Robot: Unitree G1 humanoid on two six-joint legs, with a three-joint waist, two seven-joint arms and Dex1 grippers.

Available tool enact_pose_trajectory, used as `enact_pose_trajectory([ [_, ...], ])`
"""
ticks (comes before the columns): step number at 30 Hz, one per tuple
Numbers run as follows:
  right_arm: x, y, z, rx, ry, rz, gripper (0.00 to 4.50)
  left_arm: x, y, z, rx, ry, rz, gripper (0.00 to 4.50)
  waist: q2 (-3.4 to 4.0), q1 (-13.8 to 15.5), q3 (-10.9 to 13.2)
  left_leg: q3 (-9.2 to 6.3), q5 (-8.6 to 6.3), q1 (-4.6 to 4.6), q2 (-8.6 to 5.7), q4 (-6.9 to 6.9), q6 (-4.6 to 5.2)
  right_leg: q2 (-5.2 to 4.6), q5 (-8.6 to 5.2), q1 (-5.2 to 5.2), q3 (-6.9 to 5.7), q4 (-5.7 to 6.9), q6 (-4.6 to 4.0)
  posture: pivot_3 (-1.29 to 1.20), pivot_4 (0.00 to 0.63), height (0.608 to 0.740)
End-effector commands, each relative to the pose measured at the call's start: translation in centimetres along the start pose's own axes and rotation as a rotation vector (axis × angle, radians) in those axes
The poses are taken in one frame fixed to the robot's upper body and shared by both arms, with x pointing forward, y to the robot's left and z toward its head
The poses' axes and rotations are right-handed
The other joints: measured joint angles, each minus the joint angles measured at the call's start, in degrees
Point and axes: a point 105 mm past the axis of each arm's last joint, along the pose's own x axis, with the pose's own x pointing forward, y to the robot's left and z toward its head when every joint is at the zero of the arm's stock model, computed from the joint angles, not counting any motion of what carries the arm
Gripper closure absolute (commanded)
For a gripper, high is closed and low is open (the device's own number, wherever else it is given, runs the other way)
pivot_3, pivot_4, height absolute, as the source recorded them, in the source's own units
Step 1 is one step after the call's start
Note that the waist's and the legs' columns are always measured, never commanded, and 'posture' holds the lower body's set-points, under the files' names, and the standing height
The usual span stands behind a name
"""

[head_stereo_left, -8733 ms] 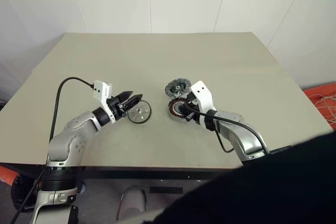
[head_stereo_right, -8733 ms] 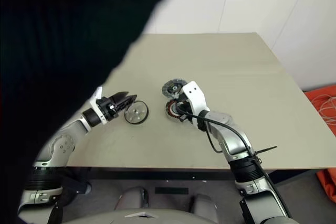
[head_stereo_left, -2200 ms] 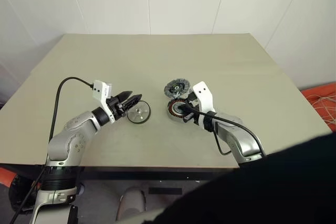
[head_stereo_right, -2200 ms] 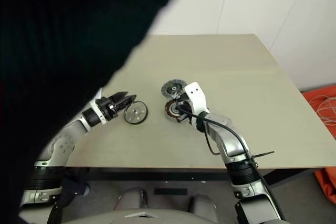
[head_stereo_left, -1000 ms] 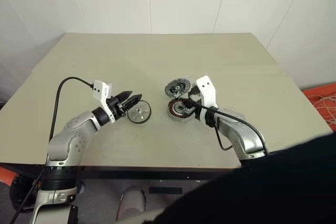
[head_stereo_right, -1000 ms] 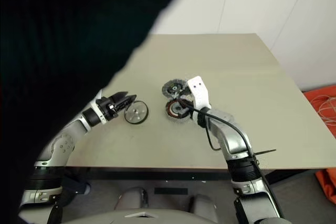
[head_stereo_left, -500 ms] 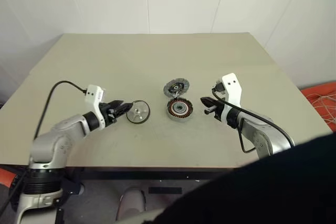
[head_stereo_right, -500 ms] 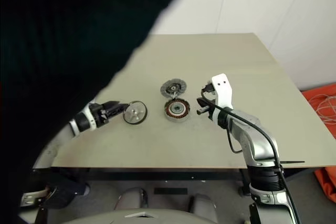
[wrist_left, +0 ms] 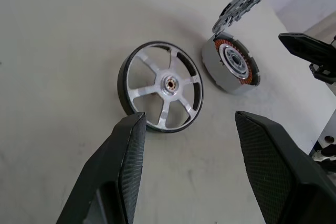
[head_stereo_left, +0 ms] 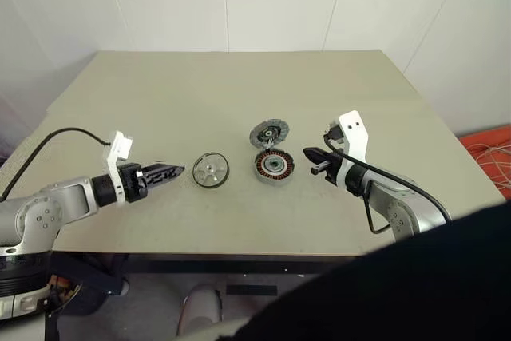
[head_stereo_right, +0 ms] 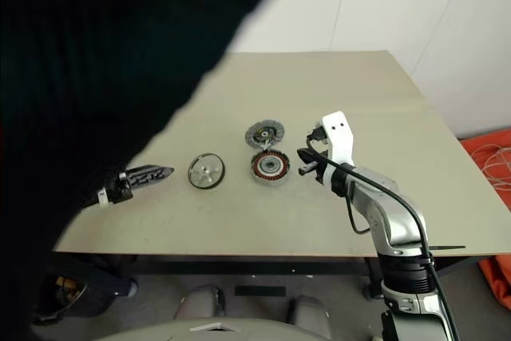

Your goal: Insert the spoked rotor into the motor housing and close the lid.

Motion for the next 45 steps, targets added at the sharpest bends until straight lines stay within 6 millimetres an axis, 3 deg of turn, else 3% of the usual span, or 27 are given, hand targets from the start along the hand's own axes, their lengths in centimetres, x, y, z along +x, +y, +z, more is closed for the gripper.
enact_pose_trajectory([
  [1,-0.1,1.1,1.6,-0.016,-0.057,0.06,4.49,-0.1,-0.1,-0.3,-0.036,0.022,-0.026,1.64,0.0,0.0,0.0,0.0,0.0,0.0,0.0,0.0,0.0,0.0,0.0,0.01,0.0,0.0,0.0,0.0,0.0,0.74],
  [5,-1.2,3.0,2.0,0.018,-0.077,0.209,4.49,-0.1,0.5,-0.3,-0.084,0.016,-0.024,1.64,0.0,0.1,0.0,-0.01,-0.01,0.02,-0.01,0.01,0.01,-0.01,0.0,0.03,0.0,0.0,0.0,0.0,0.0,0.74],
  [8,-3.1,4.9,2.1,0.036,-0.099,0.376,4.49,0.2,0.5,-0.4,-0.101,0.02,-0.033,1.64,-0.01,0.25,0.0,-0.04,-0.01,0.02,0.0,0.01,0.02,-0.01,0.0,0.08,-0.01,-0.03,0.0,0.0,0.0,0.74],
  [12,-4.3,4.5,1.1,0.0,-0.054,0.413,4.49,1.2,0.2,-0.2,-0.118,0.012,-0.061,1.64,-0.03,0.34,-0.01,-0.04,-0.04,0.06,-0.04,0.03,0.07,-0.07,0.0,0.17,-0.01,-0.08,0.01,0.0,0.0,0.74],
  [20,-3.6,4.0,0.7,-0.005,-0.051,0.367,4.49,2.9,-0.4,-0.7,-0.135,0.017,-0.127,1.64,-0.03,0.13,-0.01,-0.02,-0.01,0.37,-0.02,0.02,0.02,-0.1,-0.01,0.3,-0.01,-0.04,0.03,0.0,0.0,0.74],
  [27,-3.4,3.4,0.6,-0.001,-0.055,0.327,4.5,3.4,0.7,-1.1,-0.158,0.03,-0.068,0.04,-0.03,0.25,-0.01,-0.01,-0.02,0.27,-0.06,0.0,0.05,-0.12,-0.01,0.27,-0.02,-0.05,0.01,0.0,0.0,0.74],
  [31,-3.2,3.4,0.5,0.002,-0.056,0.32,4.5,3.4,1.0,-0.5,-0.171,-0.009,-0.059,0.04,-0.03,0.26,-0.01,-0.01,-0.03,0.23,-0.07,-0.01,0.06,-0.12,-0.01,0.25,-0.03,-0.07,0.01,0.0,0.0,0.74],
  [39,-2.5,3.3,1.0,0.004,-0.073,0.299,4.5,5.7,0.9,-1.9,-0.282,-0.014,-0.071,0.04,-0.03,0.37,-0.01,-0.02,-0.03,0.24,-0.09,0.01,0.05,-0.13,-0.01,0.28,-0.03,-0.07,0.02,0.0,0.0,0.74],
  [45,-2.4,2.8,1.5,0.005,-0.085,0.273,4.5,6.2,1.4,-2.3,-0.298,-0.008,-0.046,0.04,-0.02,0.67,-0.01,-0.03,-0.03,0.25,-0.1,0.01,0.05,-0.14,-0.01,0.31,-0.03,-0.07,0.02,0.0,0.0,0.74],
])
